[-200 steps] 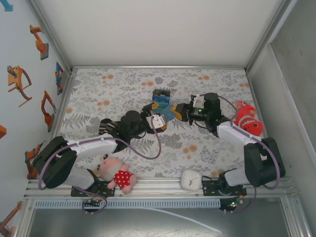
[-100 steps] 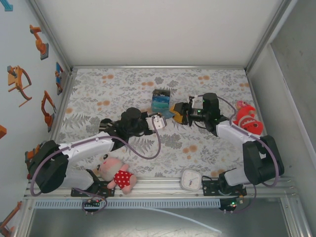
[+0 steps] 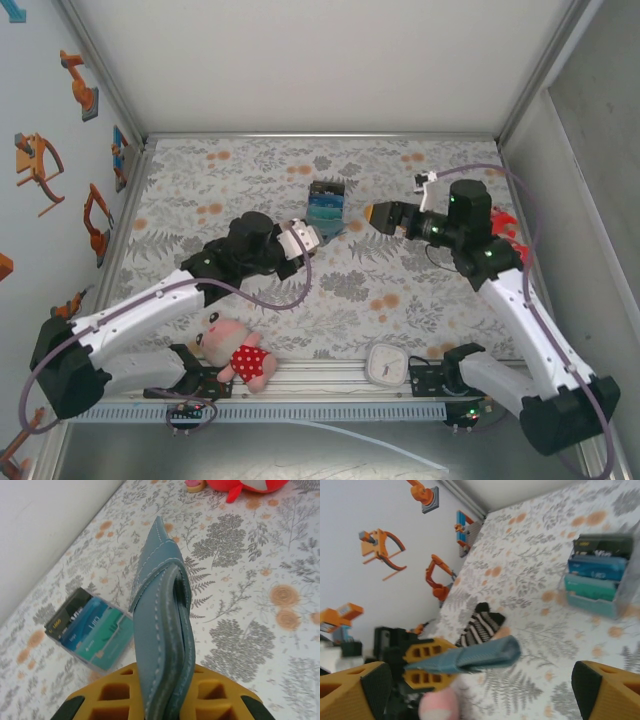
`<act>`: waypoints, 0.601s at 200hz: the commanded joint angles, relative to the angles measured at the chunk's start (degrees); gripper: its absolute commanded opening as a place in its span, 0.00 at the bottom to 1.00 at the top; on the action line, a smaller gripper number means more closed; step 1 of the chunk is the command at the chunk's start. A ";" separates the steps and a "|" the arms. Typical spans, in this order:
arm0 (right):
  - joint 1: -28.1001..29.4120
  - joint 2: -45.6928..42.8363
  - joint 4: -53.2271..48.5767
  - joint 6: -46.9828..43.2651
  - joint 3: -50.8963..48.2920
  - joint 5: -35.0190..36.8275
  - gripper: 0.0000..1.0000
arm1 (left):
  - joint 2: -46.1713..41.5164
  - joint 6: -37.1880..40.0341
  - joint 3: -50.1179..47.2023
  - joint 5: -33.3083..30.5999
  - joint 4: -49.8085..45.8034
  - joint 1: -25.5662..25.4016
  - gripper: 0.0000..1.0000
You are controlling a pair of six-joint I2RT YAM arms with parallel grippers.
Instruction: Take the credit cards out of the card holder
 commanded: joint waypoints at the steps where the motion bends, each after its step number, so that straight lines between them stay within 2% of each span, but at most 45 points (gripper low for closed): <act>1: 0.07 -5.14 -4.30 -12.22 -3.04 4.96 0.94 | -4.37 -7.50 3.12 2.18 -6.94 0.62 0.00; 29: 0.44 -11.11 1.48 -16.61 -8.02 4.85 0.96 | -8.04 -8.70 4.99 7.32 -12.89 1.17 0.00; 59: 0.90 -12.01 4.28 -21.38 -8.79 1.70 0.97 | -9.53 -9.62 7.22 12.18 -17.72 2.56 0.00; 98: 1.62 -8.39 1.33 -26.57 -4.43 -3.08 0.96 | -7.02 -12.25 8.50 25.57 -19.21 10.14 0.00; 120: 2.14 -6.72 -0.15 -29.07 -2.54 -5.64 0.96 | -4.58 -10.87 10.18 33.12 -21.19 13.20 0.00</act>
